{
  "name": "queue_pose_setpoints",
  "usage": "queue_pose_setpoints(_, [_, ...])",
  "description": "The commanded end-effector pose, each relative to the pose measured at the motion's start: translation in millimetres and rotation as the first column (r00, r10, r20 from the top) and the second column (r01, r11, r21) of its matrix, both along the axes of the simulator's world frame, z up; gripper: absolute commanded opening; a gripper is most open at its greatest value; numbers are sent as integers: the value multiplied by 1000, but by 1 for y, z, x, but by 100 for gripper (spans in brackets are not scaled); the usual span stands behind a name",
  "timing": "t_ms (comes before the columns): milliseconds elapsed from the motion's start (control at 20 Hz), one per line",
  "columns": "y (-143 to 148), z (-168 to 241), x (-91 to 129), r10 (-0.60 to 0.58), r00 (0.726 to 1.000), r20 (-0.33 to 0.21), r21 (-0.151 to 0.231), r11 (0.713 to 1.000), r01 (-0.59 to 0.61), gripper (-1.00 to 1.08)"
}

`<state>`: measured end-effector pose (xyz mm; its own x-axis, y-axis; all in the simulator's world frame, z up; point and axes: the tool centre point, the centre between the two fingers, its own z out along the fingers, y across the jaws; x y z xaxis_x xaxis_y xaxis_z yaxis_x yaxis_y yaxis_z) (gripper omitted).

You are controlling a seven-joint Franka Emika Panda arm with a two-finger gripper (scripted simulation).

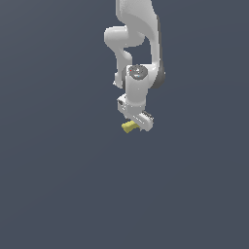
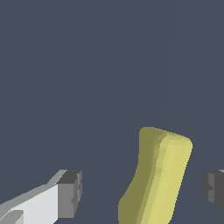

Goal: Pick up the object and move it to a goal position.

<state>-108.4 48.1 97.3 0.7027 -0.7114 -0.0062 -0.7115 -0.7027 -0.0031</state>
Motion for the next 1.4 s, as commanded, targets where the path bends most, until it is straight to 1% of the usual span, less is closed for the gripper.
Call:
queue_pose_setpoints(0, [2, -4, -10, -62, 998, 0, -2, 998, 62, 100])
queue_pose_setpoints(300, [4, -12, -28, -175, 985, 1, -4, 985, 175, 100])
queue_pose_setpoints(600, [5, -17, -39, -242, 970, 2, -6, 970, 242, 100])
queue_pose_setpoints(800, [6, -18, -42, -262, 965, 2, -7, 965, 262, 100])
queue_pose_setpoints(1050, [6, -19, -42, -260, 966, 2, -7, 966, 260, 100])
queue_pose_setpoints(1350, [6, -34, -43, -261, 965, 2, -7, 965, 261, 100])
